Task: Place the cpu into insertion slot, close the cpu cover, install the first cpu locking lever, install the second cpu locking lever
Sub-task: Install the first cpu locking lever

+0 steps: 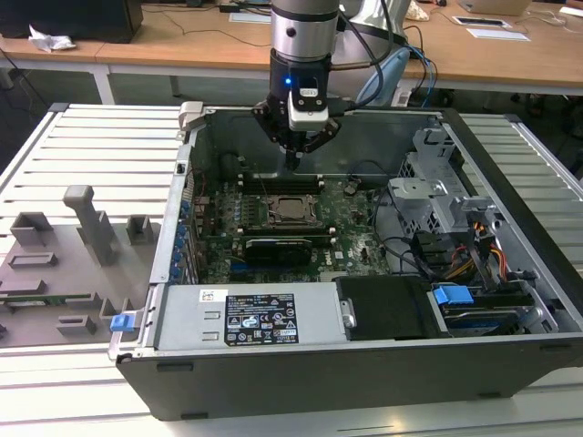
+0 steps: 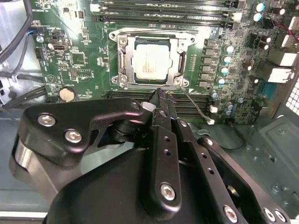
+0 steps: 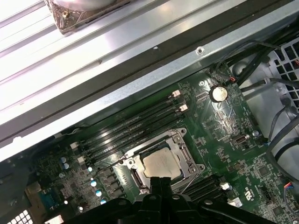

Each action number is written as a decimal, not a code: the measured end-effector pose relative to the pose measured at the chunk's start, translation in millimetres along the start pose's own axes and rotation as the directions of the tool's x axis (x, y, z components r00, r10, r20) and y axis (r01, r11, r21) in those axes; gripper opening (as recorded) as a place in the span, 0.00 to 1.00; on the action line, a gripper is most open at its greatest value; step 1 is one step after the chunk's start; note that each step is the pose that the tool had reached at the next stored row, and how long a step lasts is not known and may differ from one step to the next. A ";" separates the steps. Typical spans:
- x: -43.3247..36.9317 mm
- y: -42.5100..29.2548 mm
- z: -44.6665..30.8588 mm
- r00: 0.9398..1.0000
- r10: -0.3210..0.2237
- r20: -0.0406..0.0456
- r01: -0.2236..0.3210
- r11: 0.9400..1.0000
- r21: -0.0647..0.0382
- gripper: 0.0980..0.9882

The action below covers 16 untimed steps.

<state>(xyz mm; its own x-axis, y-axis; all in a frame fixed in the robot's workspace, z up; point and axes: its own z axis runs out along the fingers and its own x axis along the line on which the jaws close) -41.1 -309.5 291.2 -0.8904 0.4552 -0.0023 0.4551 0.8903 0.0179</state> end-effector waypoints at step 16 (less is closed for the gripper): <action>0.1 -0.1 0.0 0.985 -0.171 -0.003 0.171 0.985 -0.001 0.01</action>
<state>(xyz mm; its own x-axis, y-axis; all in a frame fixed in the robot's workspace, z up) -41.2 -309.6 291.2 -0.9552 0.2960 -0.0023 0.2959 0.9551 0.0179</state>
